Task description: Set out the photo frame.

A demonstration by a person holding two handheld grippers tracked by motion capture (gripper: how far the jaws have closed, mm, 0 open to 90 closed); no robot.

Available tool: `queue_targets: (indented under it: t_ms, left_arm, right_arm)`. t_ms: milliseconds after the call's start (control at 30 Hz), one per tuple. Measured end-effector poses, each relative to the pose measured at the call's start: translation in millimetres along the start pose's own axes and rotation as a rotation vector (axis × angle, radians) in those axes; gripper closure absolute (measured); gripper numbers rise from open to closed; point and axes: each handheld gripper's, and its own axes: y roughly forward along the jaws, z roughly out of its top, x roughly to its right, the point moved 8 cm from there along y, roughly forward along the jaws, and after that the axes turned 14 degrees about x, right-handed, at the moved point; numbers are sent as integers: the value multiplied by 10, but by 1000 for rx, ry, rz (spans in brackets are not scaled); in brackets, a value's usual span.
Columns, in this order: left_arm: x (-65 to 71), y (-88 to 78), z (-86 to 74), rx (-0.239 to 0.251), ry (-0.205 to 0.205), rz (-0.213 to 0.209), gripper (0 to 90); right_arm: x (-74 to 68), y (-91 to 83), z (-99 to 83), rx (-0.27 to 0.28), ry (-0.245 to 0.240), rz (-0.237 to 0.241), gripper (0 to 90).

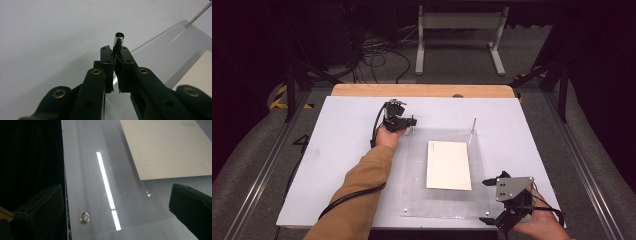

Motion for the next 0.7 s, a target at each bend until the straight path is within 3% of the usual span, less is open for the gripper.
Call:
queue_targets:
  t_ms: [433,600,700]
  left_arm:
    - [-13,9,-1,-5,7,-1,848]
    - [-9,11,-4,-9,10,4,847]
    - [-9,11,-7,-12,10,2,845]
  right_arm:
    - [-55,142,-105,-97,-89,-39,0]
    - [-19,167,-144,-128,-123,-90,0]
    - [-19,183,-162,-142,-149,-95,0]
